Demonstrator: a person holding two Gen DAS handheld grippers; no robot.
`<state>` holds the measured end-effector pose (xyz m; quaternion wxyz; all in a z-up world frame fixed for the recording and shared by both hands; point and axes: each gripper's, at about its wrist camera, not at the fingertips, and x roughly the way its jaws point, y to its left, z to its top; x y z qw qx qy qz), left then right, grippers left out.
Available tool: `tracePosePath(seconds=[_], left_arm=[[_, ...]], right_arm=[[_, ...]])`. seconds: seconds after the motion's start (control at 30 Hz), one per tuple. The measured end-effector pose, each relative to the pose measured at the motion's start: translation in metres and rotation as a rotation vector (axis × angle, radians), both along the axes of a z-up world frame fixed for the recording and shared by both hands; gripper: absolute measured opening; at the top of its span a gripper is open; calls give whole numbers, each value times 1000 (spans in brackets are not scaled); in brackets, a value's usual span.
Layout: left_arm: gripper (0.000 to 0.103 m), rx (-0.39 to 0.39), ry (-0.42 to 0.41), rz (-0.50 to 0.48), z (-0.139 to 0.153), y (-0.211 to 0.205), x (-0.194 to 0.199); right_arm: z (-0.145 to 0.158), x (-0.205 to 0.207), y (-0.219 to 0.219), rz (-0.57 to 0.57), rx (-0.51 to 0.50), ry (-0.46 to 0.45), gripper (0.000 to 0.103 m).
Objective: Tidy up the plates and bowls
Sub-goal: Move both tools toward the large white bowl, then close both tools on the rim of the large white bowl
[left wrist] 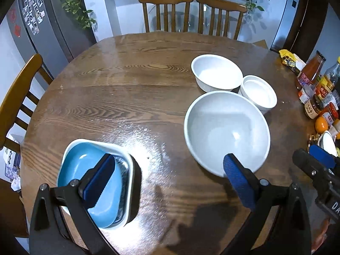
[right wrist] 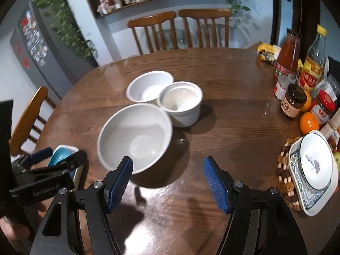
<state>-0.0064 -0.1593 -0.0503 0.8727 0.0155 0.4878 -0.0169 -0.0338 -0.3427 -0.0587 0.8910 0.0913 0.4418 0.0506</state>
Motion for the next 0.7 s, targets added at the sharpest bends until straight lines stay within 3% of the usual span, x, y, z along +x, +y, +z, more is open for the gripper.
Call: tracePosePath(seconds=[0.1, 0.43, 0.7], left_arm=[[96, 6, 30, 9, -10, -8, 12], [48, -22, 106, 8, -34, -23, 27], [21, -30, 119, -1, -39, -26, 31]], right_arm=[[-13, 17, -4, 11, 32, 38, 70], [-43, 43, 12, 98, 47, 91, 68], [-50, 49, 20, 163, 64, 110, 37]])
